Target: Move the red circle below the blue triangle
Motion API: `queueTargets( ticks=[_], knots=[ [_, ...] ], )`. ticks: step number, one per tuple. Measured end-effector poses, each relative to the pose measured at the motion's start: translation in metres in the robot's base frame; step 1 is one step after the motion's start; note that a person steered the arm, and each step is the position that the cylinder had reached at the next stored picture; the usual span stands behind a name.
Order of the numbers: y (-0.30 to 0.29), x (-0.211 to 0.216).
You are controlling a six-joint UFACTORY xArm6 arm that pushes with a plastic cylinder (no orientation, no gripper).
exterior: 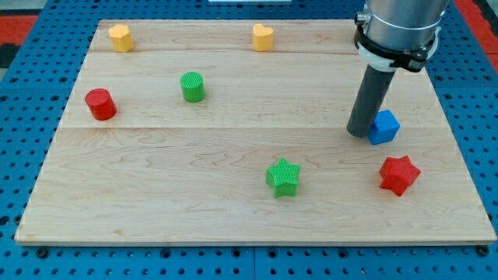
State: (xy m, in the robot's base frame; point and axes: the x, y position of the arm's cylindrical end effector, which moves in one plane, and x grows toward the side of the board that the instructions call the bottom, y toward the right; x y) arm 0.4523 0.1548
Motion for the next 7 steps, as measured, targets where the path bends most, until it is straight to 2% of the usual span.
queueTargets(
  ticks=[1,2,5,6,7],
  knots=[
    [-0.003,-0.001],
    [-0.077,0.003],
    [-0.369,0.001],
    [-0.421,-0.015],
    [-0.429,-0.036]
  ],
)
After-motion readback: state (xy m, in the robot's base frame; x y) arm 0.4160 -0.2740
